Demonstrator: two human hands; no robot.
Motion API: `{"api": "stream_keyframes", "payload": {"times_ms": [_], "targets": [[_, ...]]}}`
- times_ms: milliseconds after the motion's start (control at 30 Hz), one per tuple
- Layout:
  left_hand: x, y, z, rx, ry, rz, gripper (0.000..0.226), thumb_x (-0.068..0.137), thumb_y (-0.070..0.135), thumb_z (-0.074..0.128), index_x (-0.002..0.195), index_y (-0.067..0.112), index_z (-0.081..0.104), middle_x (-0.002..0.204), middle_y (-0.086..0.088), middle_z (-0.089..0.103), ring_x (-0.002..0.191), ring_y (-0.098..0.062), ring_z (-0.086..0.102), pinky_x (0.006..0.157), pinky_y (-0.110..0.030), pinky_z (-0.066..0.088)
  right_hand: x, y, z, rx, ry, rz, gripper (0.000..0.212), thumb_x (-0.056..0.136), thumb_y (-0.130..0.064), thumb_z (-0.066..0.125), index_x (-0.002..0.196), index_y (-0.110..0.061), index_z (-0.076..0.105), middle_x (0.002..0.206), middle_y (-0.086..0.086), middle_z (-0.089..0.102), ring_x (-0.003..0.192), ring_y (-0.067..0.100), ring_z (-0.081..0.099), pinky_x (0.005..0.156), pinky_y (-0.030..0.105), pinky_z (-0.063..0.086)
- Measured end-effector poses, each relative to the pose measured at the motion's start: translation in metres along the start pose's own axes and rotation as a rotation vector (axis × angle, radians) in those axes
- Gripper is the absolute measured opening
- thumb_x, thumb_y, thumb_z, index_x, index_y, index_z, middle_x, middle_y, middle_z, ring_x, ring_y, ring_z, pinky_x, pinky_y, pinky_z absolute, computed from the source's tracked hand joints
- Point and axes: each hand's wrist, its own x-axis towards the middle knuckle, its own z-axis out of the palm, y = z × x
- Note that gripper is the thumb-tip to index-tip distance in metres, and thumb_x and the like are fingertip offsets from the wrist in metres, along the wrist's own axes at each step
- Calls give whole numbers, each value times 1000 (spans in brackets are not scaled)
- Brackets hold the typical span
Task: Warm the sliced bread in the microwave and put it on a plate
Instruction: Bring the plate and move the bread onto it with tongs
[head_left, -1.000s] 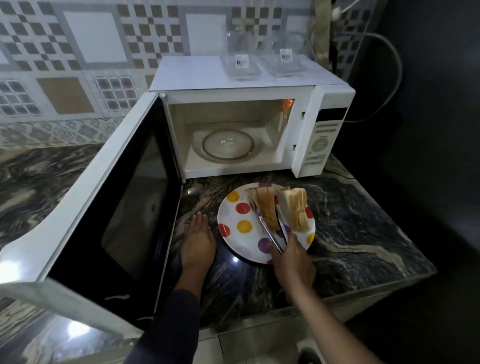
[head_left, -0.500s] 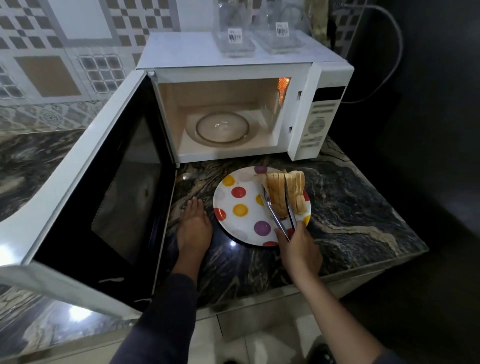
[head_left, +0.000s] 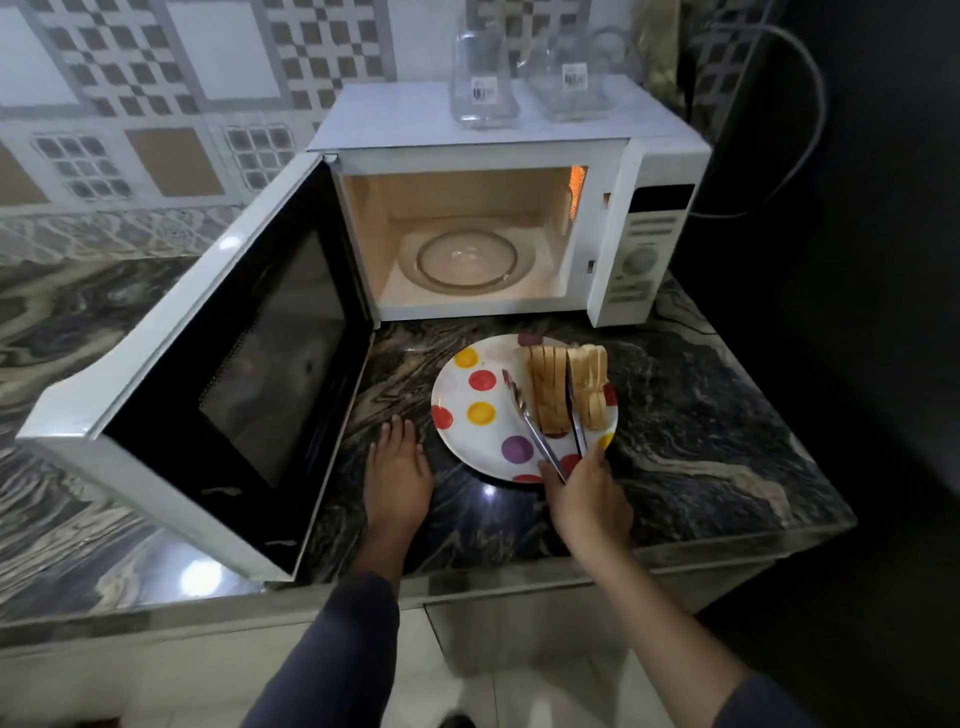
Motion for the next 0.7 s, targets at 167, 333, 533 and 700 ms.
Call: {"api": "stream_keyframes", "payload": {"times_ms": [167,333,533,700], "targets": [[-37,10,-5,-80,-9,-89,47,96,17,39,141,5,34,153,-11,27,143,-23,21,116,-36,14,-16,24,-6,-8,-32,-65,57,88,-52,49,123,-8,38,127,14,53,108,35,57,77,39,46],[-71,29,-18,-353,38,-273,39,96,15,44,132,0,48,144,-17,41,137,-27,34,110,-32,27,-44,64,-15,7,-36,-159,54,87,-53,50,118,-11,40,119,10,56,97,32,62,64,34,43],[-111,90,-57,-1161,-182,-312,22,94,38,46,97,28,65,102,7,69,102,-14,62,86,-29,49,-60,92,-37,373,-79,-360,39,85,-51,55,103,-17,48,82,-4,55,74,22,58,59,32,41],[-128,133,-79,-1495,-391,-156,38,84,44,55,106,14,63,97,-3,71,95,-18,65,90,-34,52,-58,82,-72,665,-459,-540,7,89,-35,58,96,-34,58,86,-6,67,79,7,64,72,27,49]]}}
